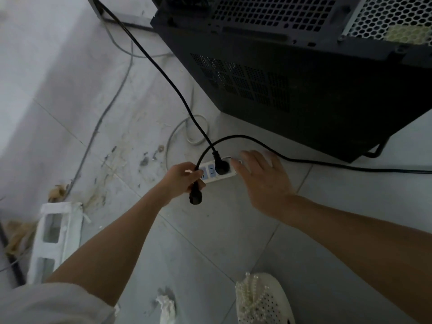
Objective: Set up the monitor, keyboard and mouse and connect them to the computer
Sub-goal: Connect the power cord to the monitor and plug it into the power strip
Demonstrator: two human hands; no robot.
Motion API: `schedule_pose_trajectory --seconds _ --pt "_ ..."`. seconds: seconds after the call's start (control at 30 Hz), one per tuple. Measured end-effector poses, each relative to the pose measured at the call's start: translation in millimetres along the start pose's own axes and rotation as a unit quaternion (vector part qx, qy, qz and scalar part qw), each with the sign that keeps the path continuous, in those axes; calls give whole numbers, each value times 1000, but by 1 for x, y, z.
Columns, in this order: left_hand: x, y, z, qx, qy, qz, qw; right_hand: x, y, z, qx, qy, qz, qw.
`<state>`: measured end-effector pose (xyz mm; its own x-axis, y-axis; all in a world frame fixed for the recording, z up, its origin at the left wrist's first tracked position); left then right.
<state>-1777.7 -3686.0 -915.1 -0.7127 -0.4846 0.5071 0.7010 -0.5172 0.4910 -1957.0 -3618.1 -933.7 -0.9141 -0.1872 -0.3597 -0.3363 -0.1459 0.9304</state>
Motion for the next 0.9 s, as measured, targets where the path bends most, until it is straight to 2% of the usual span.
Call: schedule_pose_trajectory --seconds 0.07,0.17,0.27,0.33,0.4,0.5,0.6,0.73,0.83,0.9 --pt "-2 2 1 -16 0 -1 1000 1 7 -10 -20 1 51 999" --pt "-8 3 1 -28 -8 -14 999 18 3 -23 -145 -62 51 986" --pt "-12 5 0 -33 6 110 993 30 -10 -24 -204 -153 -29 967" --pt "-13 7 -2 -50 27 211 976 35 -18 -22 -223 -180 -52 957" --pt "-14 10 -4 -66 34 266 961 37 -23 -21 -230 -198 -53 951" --pt "-12 10 -4 -81 26 313 946 42 -29 -18 -250 -237 -78 935" --pt "-12 11 -7 -41 31 327 943 46 -28 -18 -234 -257 -70 935" --pt "-13 19 -15 33 29 279 959 42 -23 -27 -198 -208 -49 957" --pt "-14 18 -20 55 21 267 962 27 -17 -35 -155 -85 -55 983" --pt "-15 13 -24 60 12 257 964 12 -15 -38 -153 19 -59 986"
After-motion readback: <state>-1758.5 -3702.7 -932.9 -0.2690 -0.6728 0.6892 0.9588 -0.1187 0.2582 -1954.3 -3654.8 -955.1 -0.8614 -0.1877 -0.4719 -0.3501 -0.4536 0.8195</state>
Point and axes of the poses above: each hand's wrist, its own z-axis away from the middle knuckle, its own y-axis out of the back of the hand, x = y × z, the point moved 5 cm from there along -z, towards the middle knuckle, and after that the axes turned 2 degrees about -x, right-handed, at the moved point
